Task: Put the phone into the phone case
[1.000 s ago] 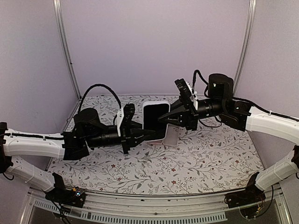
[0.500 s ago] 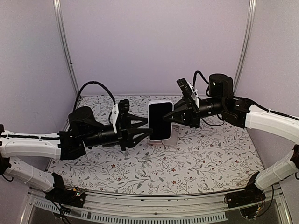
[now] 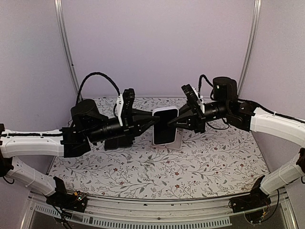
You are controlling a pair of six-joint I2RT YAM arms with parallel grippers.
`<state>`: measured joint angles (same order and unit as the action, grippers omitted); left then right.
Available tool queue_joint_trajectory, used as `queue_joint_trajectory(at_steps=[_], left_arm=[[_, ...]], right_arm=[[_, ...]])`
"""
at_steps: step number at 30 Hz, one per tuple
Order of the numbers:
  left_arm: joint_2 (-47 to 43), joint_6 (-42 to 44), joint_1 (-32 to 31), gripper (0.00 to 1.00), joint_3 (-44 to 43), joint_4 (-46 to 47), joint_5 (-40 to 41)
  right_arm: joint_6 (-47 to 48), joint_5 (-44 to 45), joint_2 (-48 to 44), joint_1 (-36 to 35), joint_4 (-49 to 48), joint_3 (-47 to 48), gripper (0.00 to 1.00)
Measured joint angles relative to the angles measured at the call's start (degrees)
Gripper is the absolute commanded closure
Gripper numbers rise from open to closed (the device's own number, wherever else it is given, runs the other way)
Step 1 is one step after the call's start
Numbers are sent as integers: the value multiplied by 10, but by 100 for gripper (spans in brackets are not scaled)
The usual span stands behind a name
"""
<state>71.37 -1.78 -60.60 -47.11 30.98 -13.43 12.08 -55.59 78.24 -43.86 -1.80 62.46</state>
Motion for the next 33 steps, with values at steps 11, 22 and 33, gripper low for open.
queue_joint_trajectory(at_steps=[11, 22, 33], left_arm=[[7, 5, 0, 83, -6, -4, -6], [8, 3, 0, 33, -5, -3, -23], [-9, 31, -1, 69, 76, 20, -18]], right_arm=[[8, -1, -2, -2, 8, -6, 100], [17, 11, -3, -4, 10, -7, 100], [6, 10, -34, -4, 15, -7, 100]])
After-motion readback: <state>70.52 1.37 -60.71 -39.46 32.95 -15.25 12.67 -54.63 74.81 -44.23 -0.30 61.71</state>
